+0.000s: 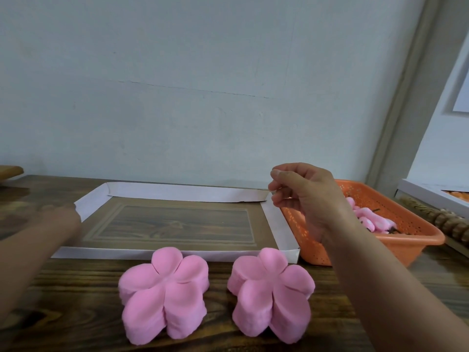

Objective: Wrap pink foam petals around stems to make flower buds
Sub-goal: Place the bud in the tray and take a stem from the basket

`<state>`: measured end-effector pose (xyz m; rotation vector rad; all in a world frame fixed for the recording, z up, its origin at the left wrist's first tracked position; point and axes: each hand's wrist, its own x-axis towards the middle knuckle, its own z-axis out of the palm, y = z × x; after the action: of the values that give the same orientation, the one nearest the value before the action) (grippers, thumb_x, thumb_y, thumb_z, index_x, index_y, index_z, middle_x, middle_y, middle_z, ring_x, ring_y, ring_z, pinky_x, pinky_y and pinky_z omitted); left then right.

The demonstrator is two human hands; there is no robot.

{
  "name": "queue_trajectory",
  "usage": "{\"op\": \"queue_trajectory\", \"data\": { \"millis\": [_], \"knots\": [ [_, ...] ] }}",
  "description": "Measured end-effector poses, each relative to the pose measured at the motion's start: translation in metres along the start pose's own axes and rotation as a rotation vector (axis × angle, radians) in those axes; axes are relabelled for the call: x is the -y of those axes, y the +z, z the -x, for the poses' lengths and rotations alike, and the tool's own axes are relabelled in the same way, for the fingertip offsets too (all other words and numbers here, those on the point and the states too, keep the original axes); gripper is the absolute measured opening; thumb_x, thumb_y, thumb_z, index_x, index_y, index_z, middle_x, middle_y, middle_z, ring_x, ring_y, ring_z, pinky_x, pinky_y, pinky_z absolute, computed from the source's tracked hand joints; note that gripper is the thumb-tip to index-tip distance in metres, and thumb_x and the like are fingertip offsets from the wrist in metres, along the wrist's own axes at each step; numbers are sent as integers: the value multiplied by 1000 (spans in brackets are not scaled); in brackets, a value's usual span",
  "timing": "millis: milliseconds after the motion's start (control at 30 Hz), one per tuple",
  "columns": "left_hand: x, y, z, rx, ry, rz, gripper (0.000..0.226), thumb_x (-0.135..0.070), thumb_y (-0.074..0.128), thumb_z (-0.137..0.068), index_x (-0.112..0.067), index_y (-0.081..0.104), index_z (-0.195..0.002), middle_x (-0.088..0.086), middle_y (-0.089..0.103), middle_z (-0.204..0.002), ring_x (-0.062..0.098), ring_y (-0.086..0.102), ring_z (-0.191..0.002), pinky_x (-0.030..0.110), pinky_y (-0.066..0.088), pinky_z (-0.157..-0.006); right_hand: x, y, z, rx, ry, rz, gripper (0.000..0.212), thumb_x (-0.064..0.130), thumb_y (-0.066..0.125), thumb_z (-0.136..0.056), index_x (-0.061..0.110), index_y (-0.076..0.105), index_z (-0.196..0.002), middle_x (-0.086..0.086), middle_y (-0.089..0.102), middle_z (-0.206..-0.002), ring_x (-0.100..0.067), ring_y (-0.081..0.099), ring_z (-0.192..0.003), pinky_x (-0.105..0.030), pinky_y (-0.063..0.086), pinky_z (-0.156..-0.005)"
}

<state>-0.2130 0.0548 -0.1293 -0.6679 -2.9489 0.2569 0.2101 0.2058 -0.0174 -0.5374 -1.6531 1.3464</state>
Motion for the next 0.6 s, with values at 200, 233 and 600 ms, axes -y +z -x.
{"op": "queue_trajectory", "data": {
  "millis": [200,233,600],
  "knots": [
    [-1,-1,12,37,1,72,59,-33,52,-90,-10,30,-140,8,49,-132,22,50,-117,30,45,-97,1,1,0,-2,1,15,3,11,65,-83,10,67,-85,-1,66,-64,-12,58,-53,-25,53,-56],
    [-2,-3,13,62,-20,100,62,-37,52,-89,-11,30,-141,8,48,-134,23,50,-118,30,45,-97,1,1,0,-4,3,16,2,11,65,-83,10,67,-85,-1,66,-64,-12,58,-53,-25,53,-56],
    [-13,-41,51,-265,25,395,66,-54,50,-90,-7,48,-135,22,52,-131,38,46,-121,42,39,-98,-5,-9,-6,-44,21,50,2,11,65,-83,9,66,-84,-5,65,-67,-13,56,-51,-26,51,-56]
  ]
}}
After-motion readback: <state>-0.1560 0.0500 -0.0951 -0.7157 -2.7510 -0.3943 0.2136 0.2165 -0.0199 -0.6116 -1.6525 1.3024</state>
